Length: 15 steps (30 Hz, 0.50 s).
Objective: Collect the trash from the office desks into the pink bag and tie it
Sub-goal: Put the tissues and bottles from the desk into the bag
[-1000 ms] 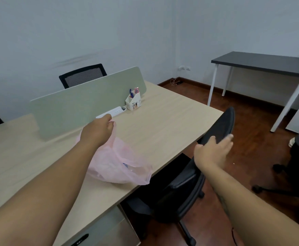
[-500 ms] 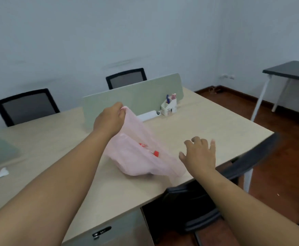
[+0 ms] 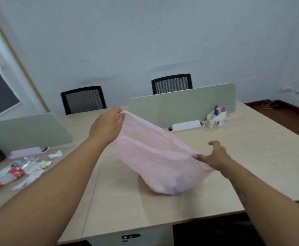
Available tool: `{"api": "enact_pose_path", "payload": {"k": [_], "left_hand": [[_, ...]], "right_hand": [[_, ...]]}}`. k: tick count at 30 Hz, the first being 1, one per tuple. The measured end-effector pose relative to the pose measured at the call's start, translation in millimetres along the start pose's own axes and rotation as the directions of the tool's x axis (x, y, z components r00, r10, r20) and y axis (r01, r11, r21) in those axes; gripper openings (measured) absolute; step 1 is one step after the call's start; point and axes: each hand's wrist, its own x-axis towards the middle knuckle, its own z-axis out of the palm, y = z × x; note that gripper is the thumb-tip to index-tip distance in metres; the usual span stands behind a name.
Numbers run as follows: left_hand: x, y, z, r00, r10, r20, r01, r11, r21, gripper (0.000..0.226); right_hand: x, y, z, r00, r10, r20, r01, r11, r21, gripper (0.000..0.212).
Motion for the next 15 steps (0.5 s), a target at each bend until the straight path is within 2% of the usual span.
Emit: {"api": "enact_pose_path", "payload": {"k": [1,2,5,6,8,10,11,12,13,15], "left_hand": [[-1.1,-14.6,-4.8,1.000,-0.017,-0.005,0.017,1.000,-0.012,0.028],[-2.5,-28.5,-9.3,1.000,-0.026,-0.007,0.026,0.999,-0.020,0.029],[-7.0,-73.9,-25.1,0.997,-0.072,-0.022,0.072,0.997,-0.023,0.034],[-6.0,-90.4,-30.6,0.995,-0.094,-0.029,0.094,0.996,-0.014,0.035],[-3.3,-118.2,-40.3,0.991,-0.128,-0.038,0.129,0.992,0.007,0.038],[1.9,-143.8,-50.4,0.988,-0.147,-0.039,0.147,0.989,0.008,0.037],[6.4,-157.8,-54.5,0.988,-0.146,-0.042,0.146,0.989,0.008,0.037],[11.4,-168.2,-57.3,0.989,-0.143,-0.039,0.144,0.989,0.014,0.036],[18.3,-185.0,-62.8,0.989,-0.141,-0.038,0.142,0.990,0.020,0.035],[32.9,-209.3,-71.1,0.992,-0.119,-0.037,0.121,0.991,0.060,0.032]], "right_hand": [[-1.7,-9.9,8.8,0.995,0.005,0.100,-0.013,0.997,0.080,0.092],[-7.5,-18.9,18.6,0.986,-0.004,0.169,-0.016,0.993,0.120,0.086],[-23.2,-47.9,57.7,0.951,-0.120,0.285,0.105,0.992,0.067,0.039],[-31.5,-61.1,72.5,0.926,-0.155,0.345,0.148,0.988,0.046,0.032],[-48.9,-85.6,103.6,0.876,-0.238,0.420,0.209,0.971,0.115,0.044],[-74.6,-116.3,147.4,0.839,-0.327,0.434,0.254,0.942,0.218,0.076],[-88.9,-133.0,175.3,0.827,-0.358,0.434,0.295,0.933,0.208,0.093],[-103.8,-146.3,203.3,0.811,-0.395,0.432,0.368,0.918,0.149,0.102],[-116.6,-162.8,239.3,0.796,-0.441,0.414,0.447,0.890,0.087,0.095],[-126.3,-184.1,289.4,0.811,-0.513,0.280,0.542,0.840,-0.032,0.052]]}}
